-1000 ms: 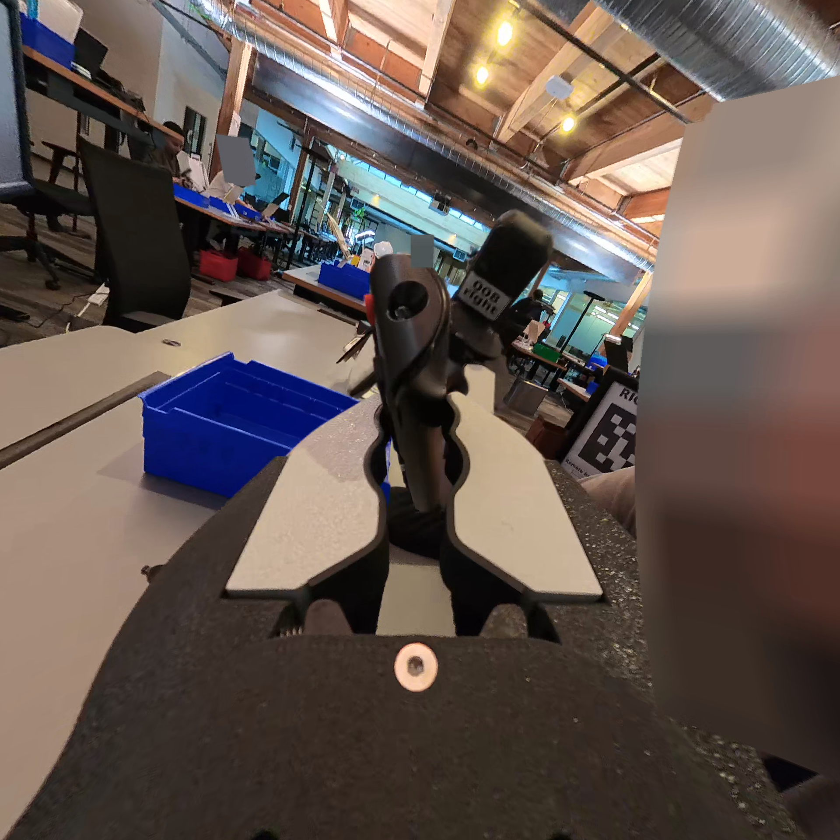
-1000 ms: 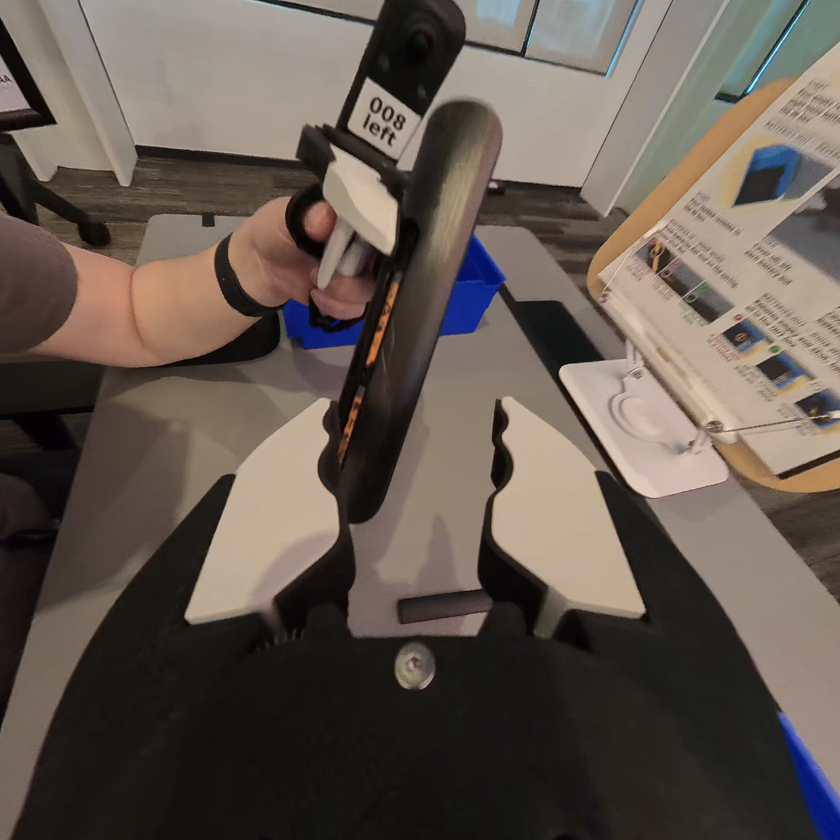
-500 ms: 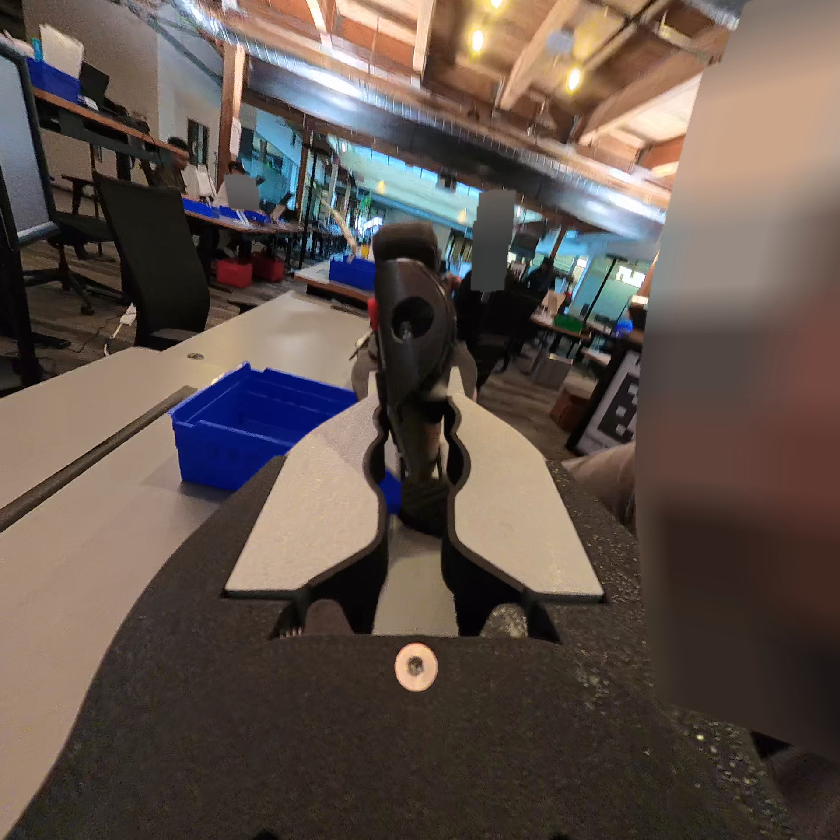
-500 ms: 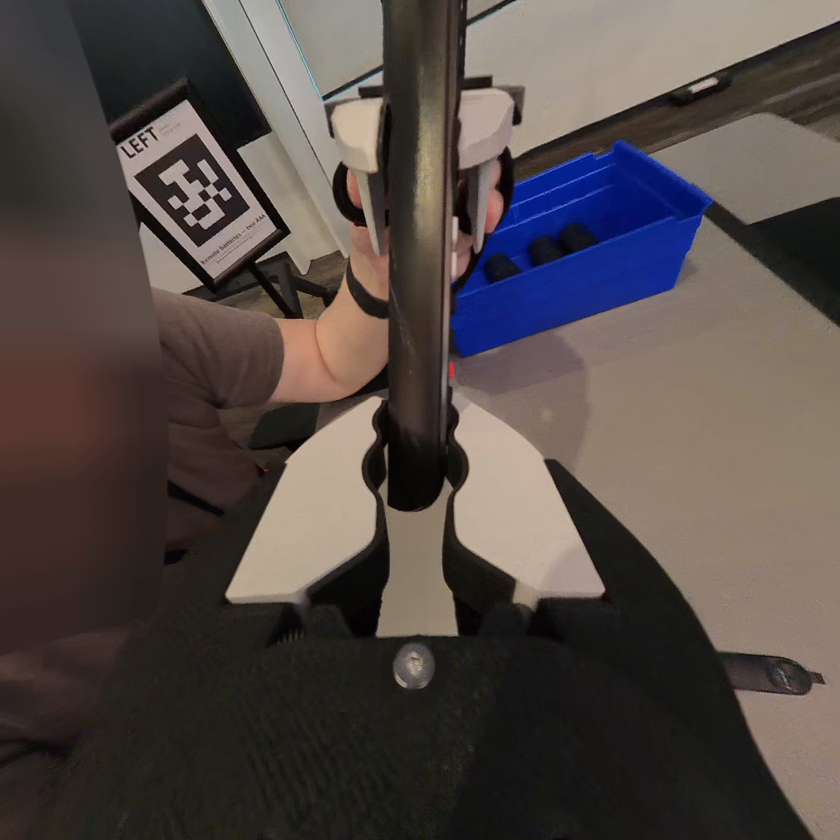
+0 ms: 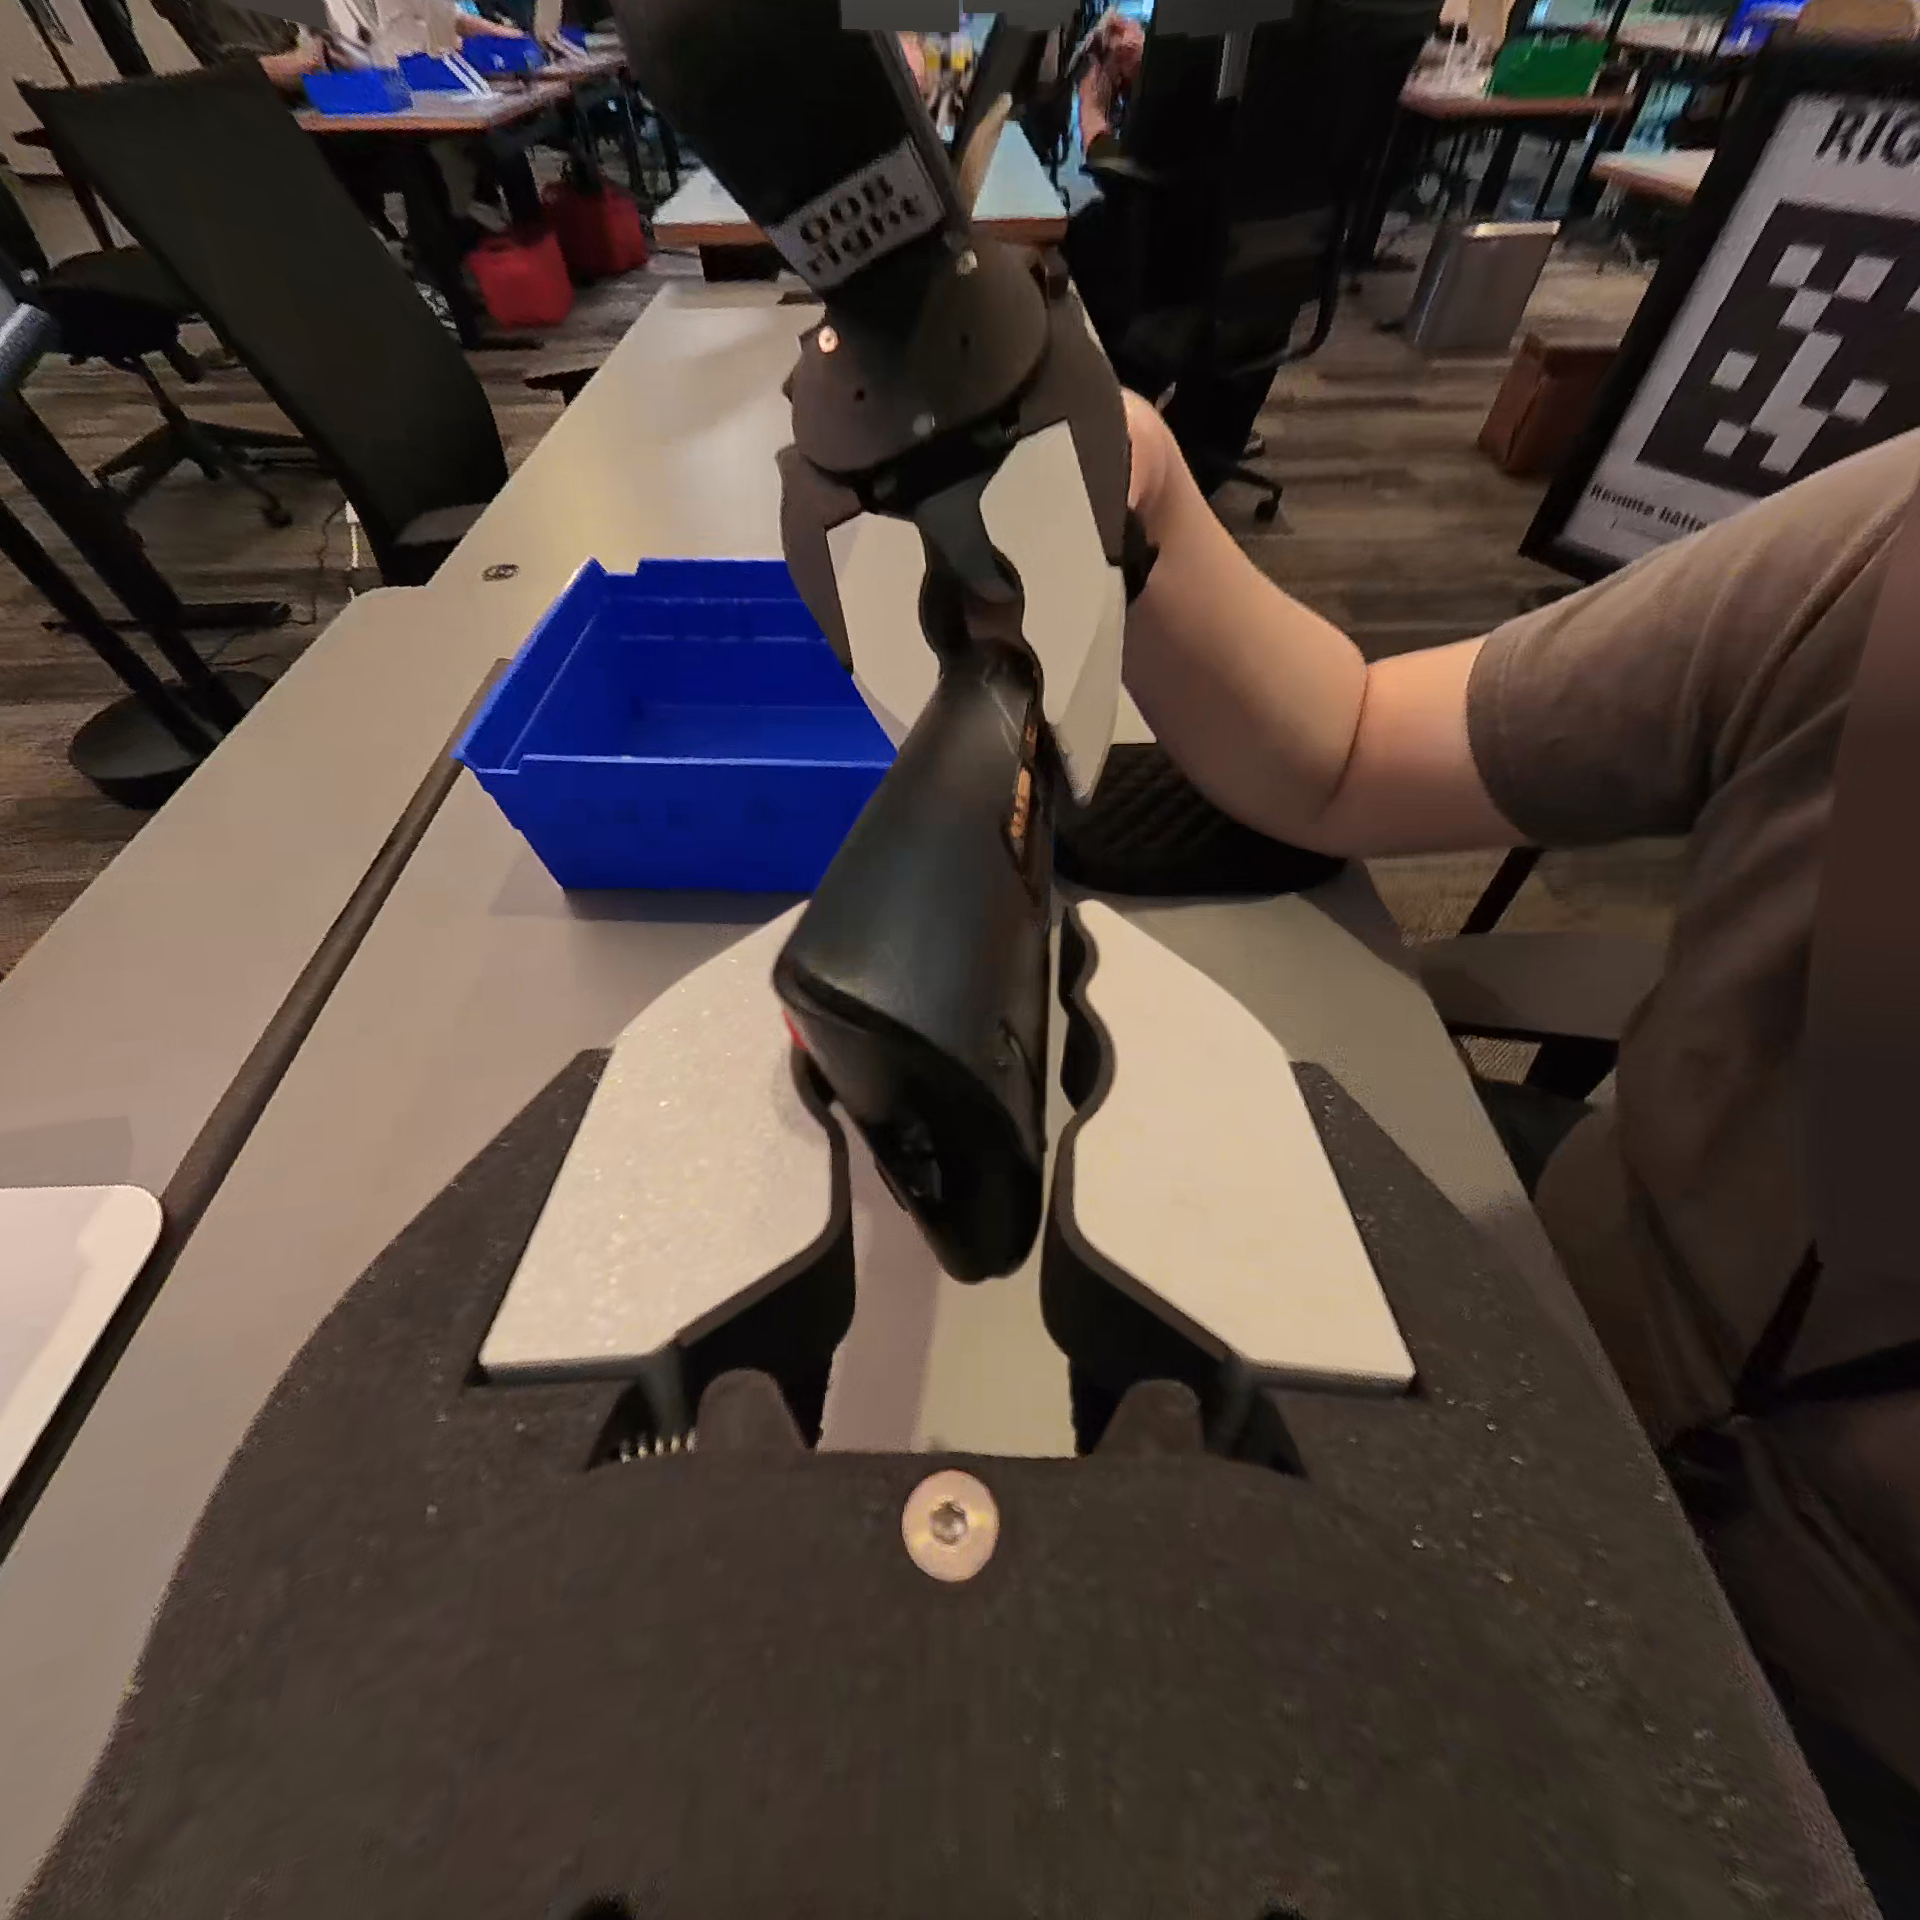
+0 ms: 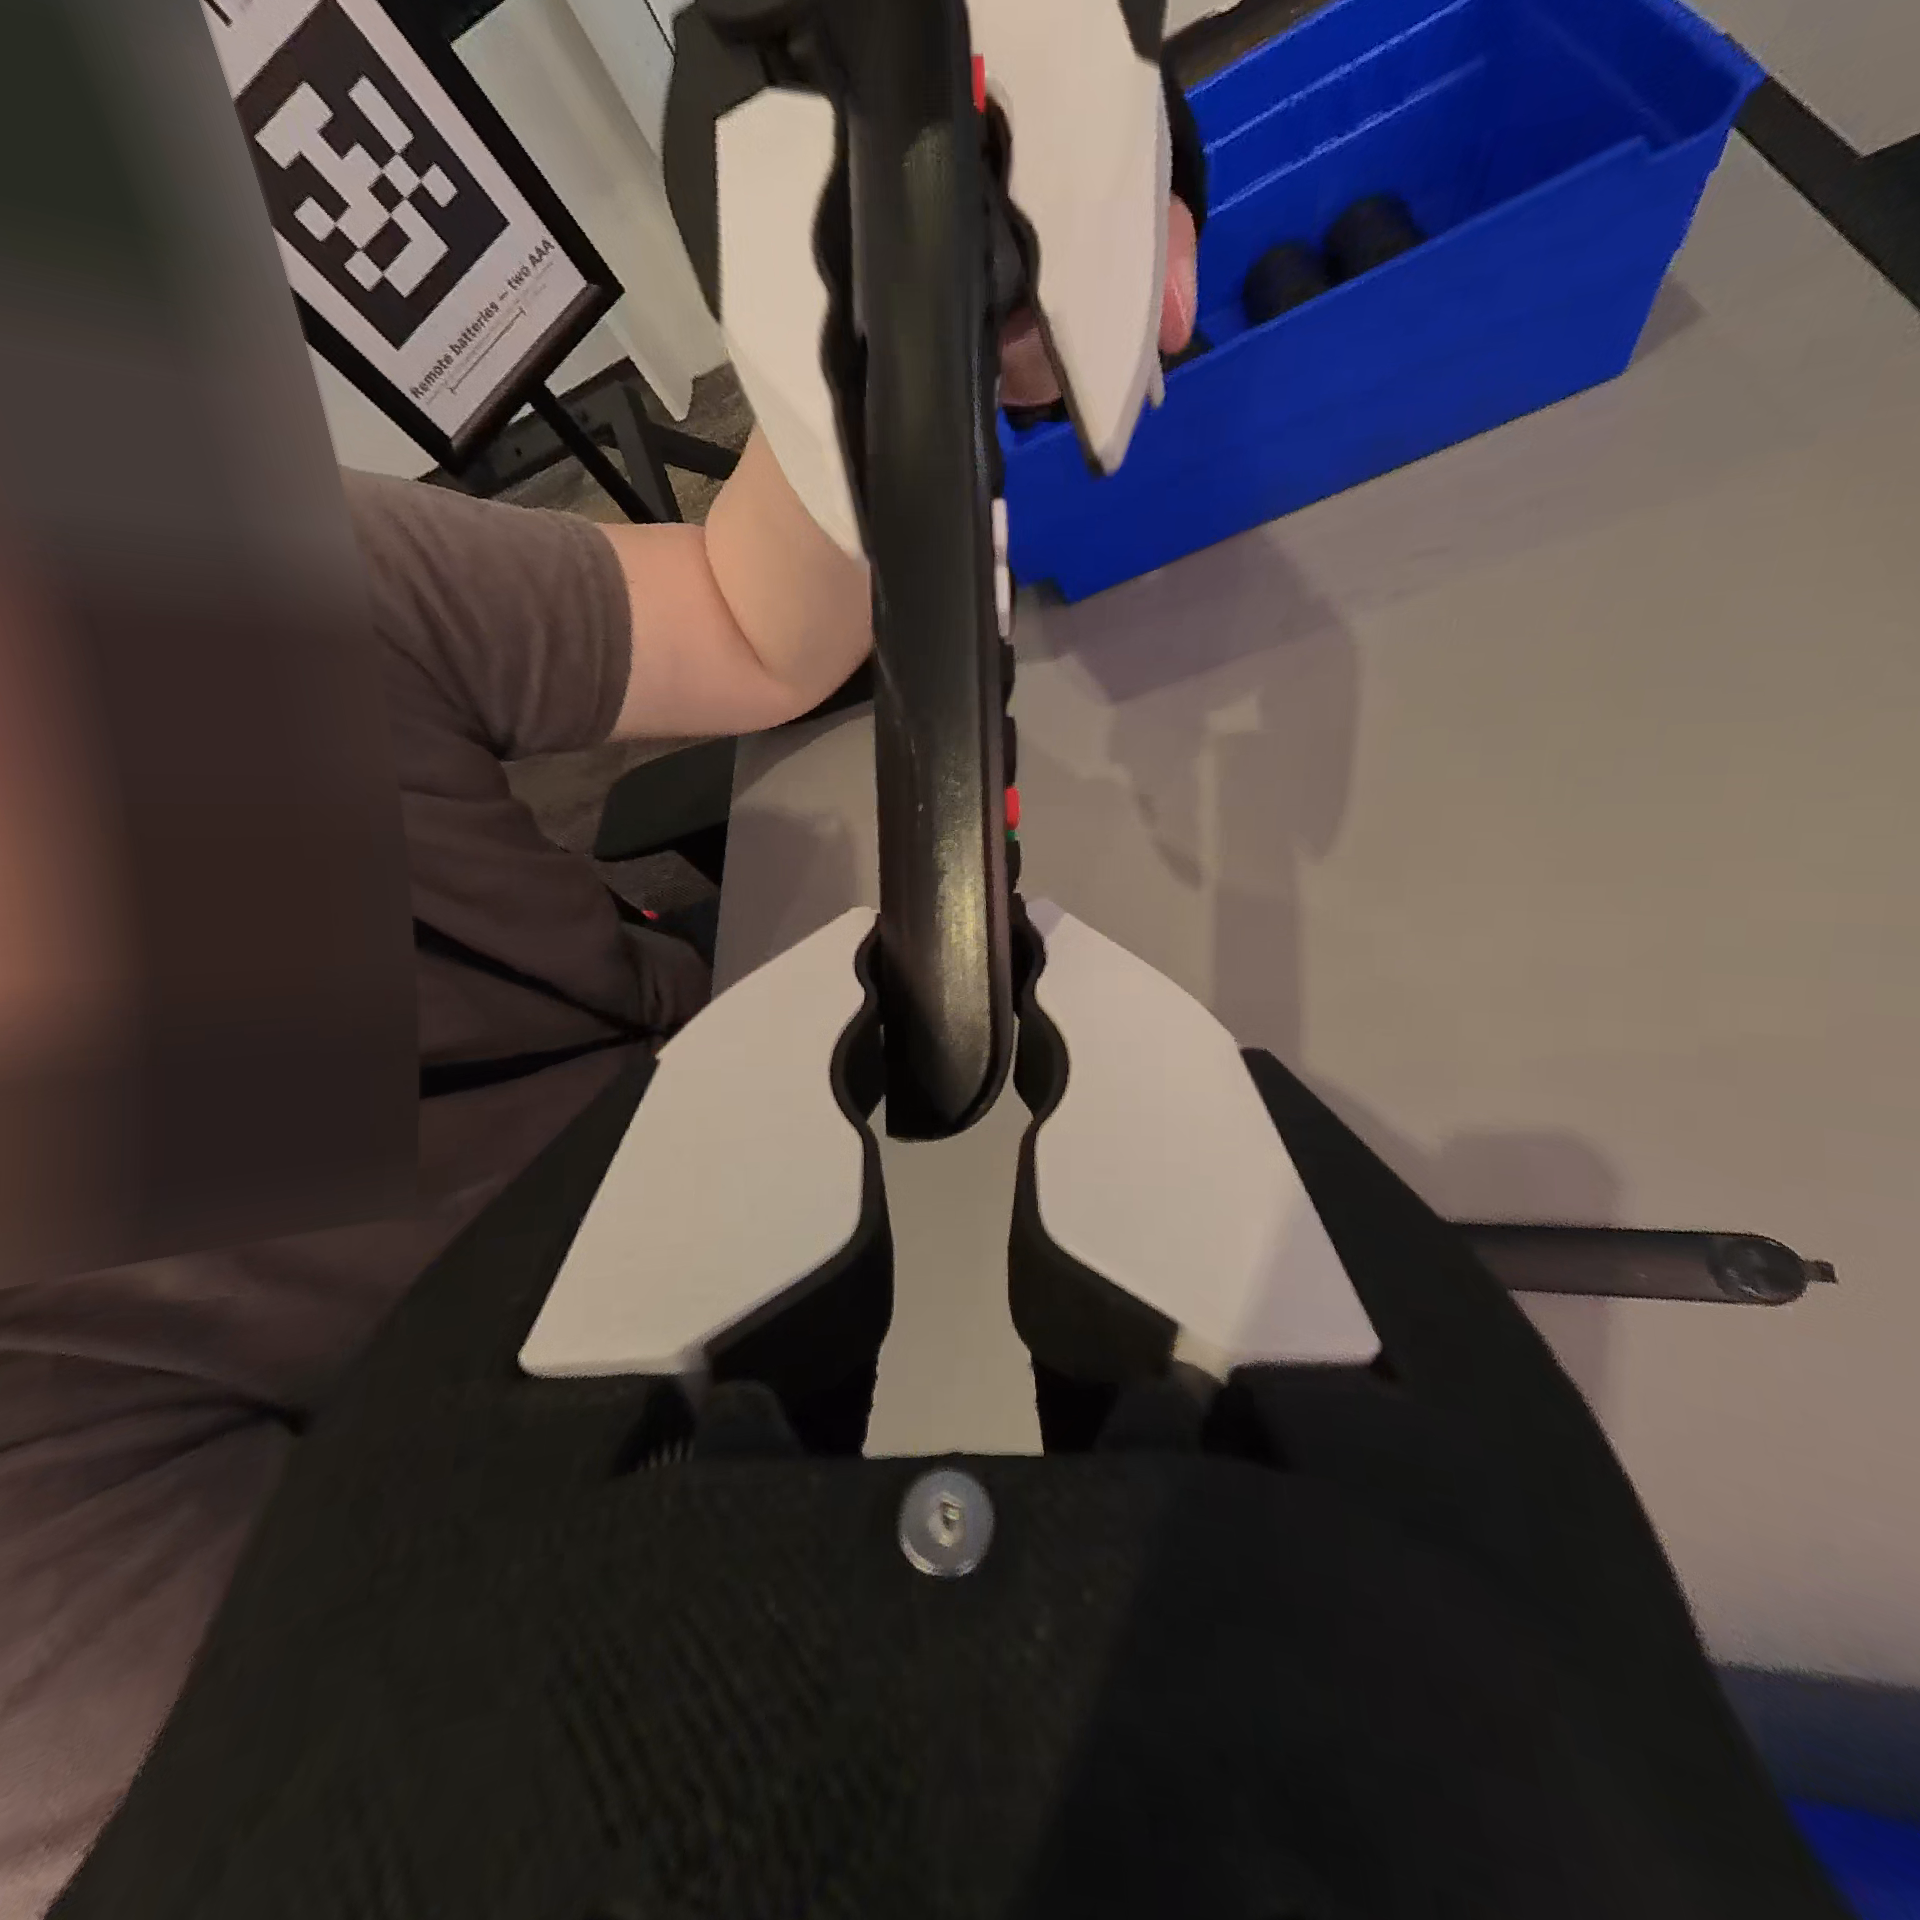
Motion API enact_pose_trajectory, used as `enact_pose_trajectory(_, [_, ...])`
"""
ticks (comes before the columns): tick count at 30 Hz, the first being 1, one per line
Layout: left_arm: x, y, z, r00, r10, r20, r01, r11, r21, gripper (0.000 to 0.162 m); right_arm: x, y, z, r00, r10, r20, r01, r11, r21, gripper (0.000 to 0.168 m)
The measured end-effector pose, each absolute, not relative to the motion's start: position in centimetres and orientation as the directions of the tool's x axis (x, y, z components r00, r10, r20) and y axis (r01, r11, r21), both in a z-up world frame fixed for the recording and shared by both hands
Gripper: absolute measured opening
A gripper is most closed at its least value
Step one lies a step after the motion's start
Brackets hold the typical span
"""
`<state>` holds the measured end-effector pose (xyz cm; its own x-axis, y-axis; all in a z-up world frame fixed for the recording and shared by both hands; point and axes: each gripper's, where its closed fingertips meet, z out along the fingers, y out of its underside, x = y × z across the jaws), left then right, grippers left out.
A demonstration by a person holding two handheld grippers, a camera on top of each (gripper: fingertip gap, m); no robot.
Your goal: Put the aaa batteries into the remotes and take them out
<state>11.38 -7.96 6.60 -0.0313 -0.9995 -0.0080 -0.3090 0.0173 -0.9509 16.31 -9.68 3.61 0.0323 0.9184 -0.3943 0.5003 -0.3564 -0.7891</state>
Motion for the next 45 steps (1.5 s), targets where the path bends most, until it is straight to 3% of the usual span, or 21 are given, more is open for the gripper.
enact_pose_trajectory(18, [12.7, -7.9, 6.5, -0.021, -1.000, 0.002, -0.286, 0.004, -0.958, 0.034, 17.0, -9.5, 4.1, 0.061, 0.934, -0.351, 0.495, -0.334, -0.802, 0.022])
enact_pose_trajectory(24, [12.7, -7.6, 8.1, -0.003, -0.998, 0.065, -0.181, -0.063, -0.982, 0.033, 17.1, -8.4, 6.8, 0.072, 0.948, -0.309, 0.343, -0.315, -0.885, 0.025])
enact_pose_trajectory(30, [11.8, -6.8, 10.1, 0.013, -0.989, 0.145, -0.044, -0.145, -0.988, 0.034, 17.7, -6.3, 9.7, 0.203, 0.968, -0.148, 0.192, -0.187, -0.963, 0.063])
enact_pose_trajectory(40, [11.0, -7.0, 12.5, 0.116, -0.992, 0.050, 0.036, -0.046, -0.998, 0.033, 19.1, -5.6, 15.7, 0.392, 0.914, -0.109, -0.112, -0.070, -0.991, 0.066])
enact_pose_trajectory(45, [11.0, -6.9, 12.9, 0.177, -0.984, 0.017, 0.045, -0.009, -0.999, 0.034, 19.0, -4.9, 15.3, 0.552, 0.832, -0.052, -0.057, -0.025, -0.998, 0.066])
